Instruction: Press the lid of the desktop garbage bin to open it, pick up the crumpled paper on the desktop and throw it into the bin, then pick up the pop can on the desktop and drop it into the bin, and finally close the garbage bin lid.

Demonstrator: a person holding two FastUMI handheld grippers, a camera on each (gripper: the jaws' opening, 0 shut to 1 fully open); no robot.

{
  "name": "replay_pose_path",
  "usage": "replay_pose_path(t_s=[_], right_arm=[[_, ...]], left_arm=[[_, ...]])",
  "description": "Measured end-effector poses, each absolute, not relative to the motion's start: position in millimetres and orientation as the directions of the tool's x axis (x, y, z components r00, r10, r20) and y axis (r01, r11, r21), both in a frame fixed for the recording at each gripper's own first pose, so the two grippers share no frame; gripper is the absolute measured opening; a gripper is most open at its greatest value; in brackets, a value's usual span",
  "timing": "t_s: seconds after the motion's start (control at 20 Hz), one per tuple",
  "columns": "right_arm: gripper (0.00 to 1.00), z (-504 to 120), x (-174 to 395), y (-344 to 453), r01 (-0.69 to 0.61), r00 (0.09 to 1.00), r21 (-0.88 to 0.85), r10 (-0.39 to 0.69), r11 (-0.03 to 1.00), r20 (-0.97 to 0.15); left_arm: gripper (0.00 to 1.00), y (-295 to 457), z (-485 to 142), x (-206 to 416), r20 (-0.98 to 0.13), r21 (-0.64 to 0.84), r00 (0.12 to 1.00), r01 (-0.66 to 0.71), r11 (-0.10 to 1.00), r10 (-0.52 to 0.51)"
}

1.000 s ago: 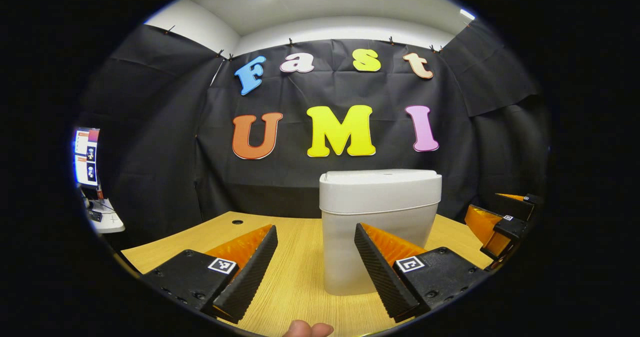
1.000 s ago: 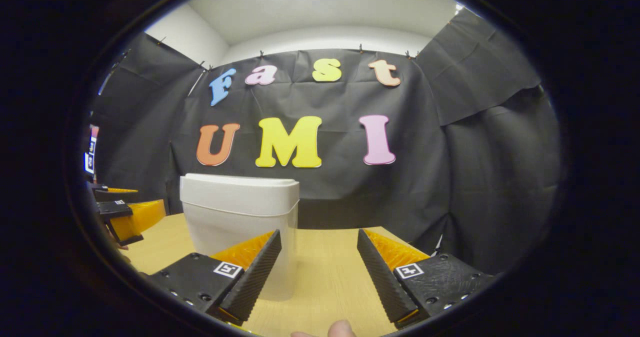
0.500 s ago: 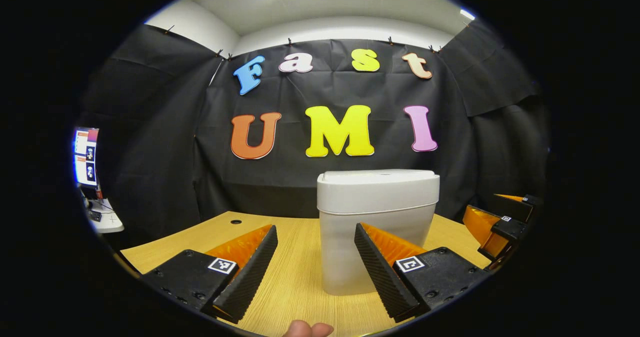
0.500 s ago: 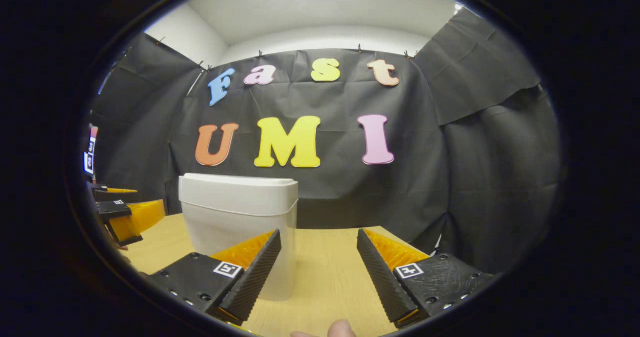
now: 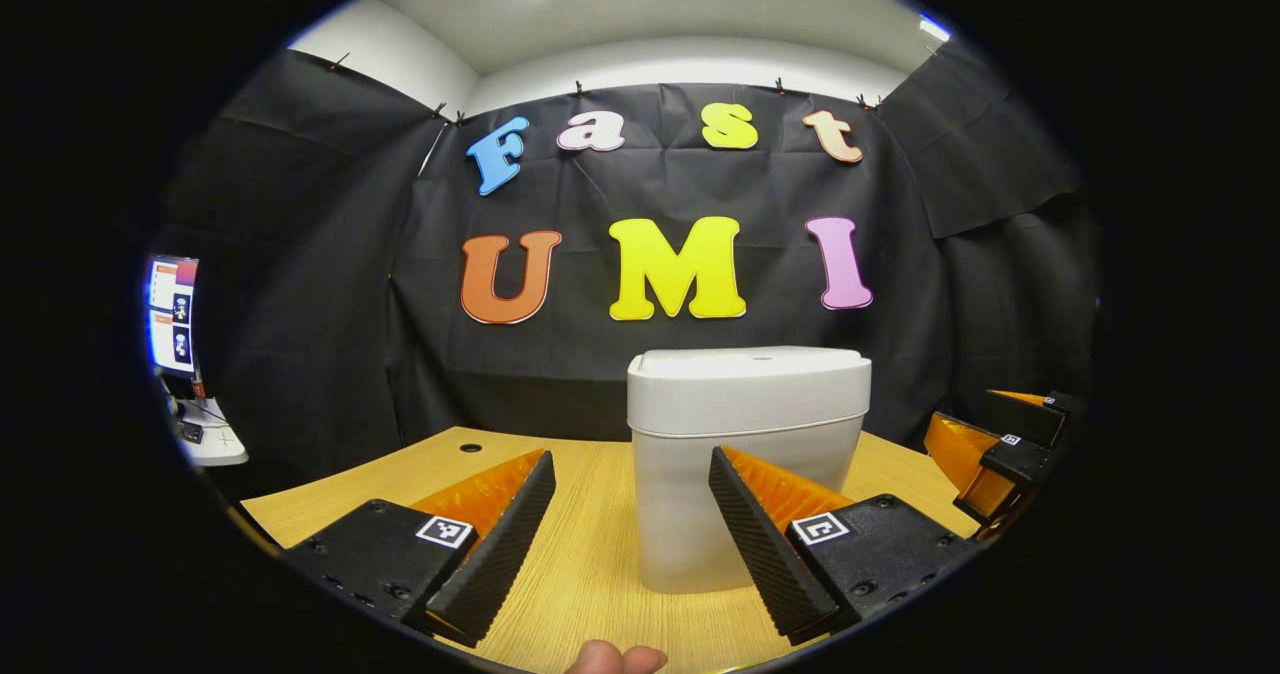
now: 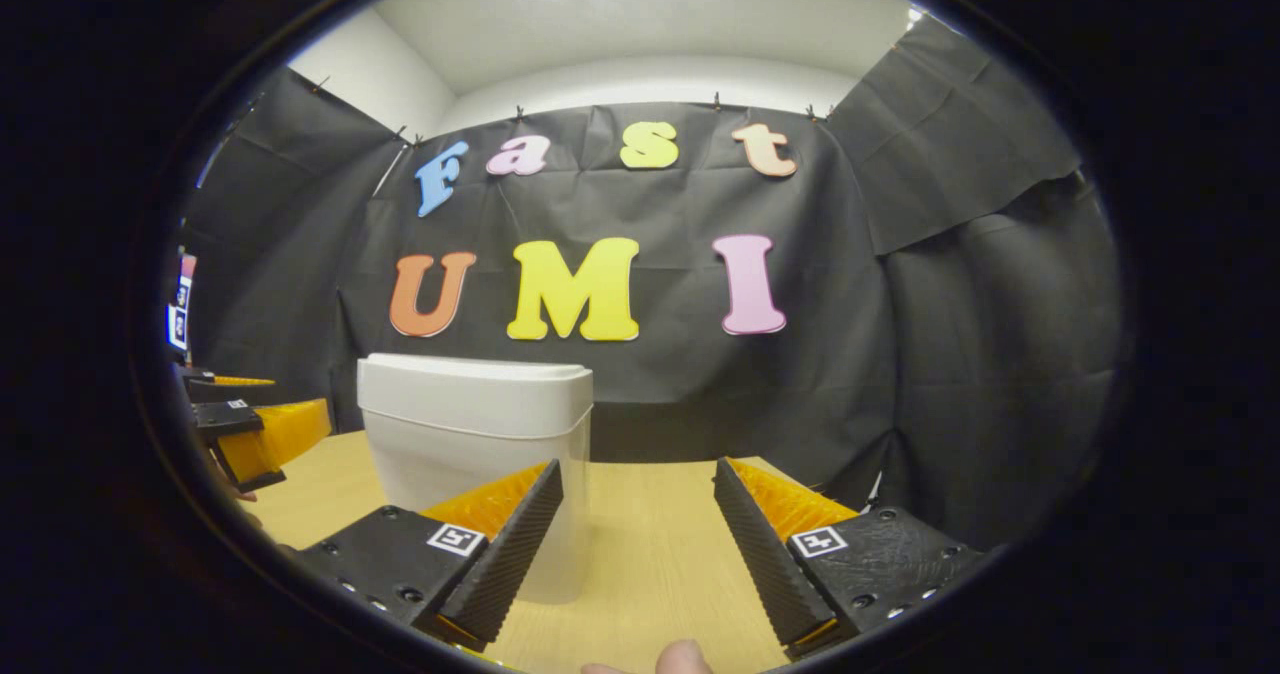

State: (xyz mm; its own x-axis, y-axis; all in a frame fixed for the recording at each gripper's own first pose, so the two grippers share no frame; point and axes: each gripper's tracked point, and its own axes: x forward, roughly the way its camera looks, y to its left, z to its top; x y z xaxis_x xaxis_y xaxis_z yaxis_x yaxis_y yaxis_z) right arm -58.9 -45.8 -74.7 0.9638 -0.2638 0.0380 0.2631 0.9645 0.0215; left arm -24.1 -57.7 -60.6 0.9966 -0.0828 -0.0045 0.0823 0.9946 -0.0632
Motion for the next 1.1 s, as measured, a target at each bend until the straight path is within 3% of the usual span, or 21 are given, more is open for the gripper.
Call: replay_pose_path(t_s=[0.65,1.1], right_arm=[[0.98,-68.6,-59.1,-43.3,0.259,0.965,0.017,-0.259,0.966,0.048],[0.95,-70.9,-58.2,-41.4,0.257,0.965,0.026,-0.258,0.966,0.039]], left_arm=[[1.0,-60.7,-58.7,-25.7,0.01,-0.075,0.996,0.093,0.993,-0.093],[1.0,-56.7,-55.5,-26.0,0.016,-0.074,0.996,0.092,0.993,-0.091]])
